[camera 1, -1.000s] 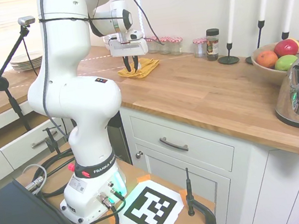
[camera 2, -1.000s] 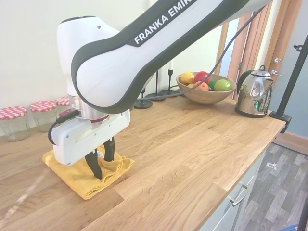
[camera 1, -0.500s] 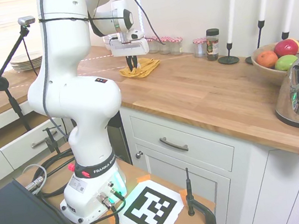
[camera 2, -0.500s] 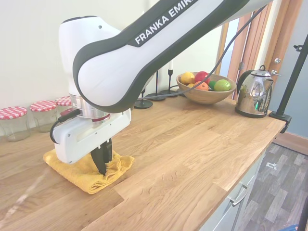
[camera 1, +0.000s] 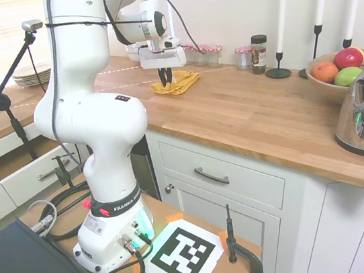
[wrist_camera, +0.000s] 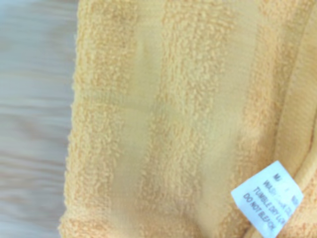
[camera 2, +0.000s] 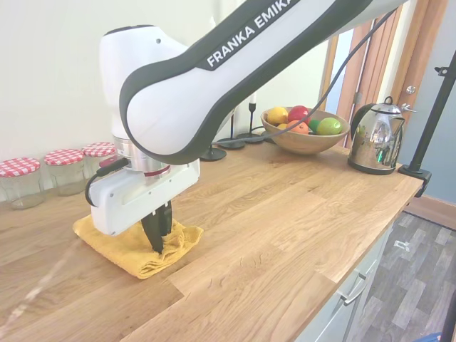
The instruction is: Wipe the counter
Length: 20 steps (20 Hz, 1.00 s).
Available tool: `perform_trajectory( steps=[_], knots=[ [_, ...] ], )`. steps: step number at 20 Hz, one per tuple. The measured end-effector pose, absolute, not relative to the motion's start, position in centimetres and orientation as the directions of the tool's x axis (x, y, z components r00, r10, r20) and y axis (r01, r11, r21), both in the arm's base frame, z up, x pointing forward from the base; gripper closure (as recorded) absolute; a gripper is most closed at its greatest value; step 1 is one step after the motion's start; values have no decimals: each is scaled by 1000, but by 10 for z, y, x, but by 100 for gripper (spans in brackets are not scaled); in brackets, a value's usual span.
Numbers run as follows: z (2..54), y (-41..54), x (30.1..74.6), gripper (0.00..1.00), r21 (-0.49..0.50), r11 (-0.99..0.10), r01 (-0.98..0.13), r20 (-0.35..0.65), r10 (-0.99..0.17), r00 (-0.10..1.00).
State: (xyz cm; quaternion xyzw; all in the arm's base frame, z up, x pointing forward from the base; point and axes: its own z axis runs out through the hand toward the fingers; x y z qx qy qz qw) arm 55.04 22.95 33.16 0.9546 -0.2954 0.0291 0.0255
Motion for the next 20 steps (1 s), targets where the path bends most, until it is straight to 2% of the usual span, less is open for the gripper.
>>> perform_trajectory(
  steps=[8, 20],
  knots=[
    [332, 129, 552, 100, 22, -800, -600, 70, -597, 799],
    [330, -68, 527, 100, -29, -732, -680, 41, -681, 731]
  ],
)
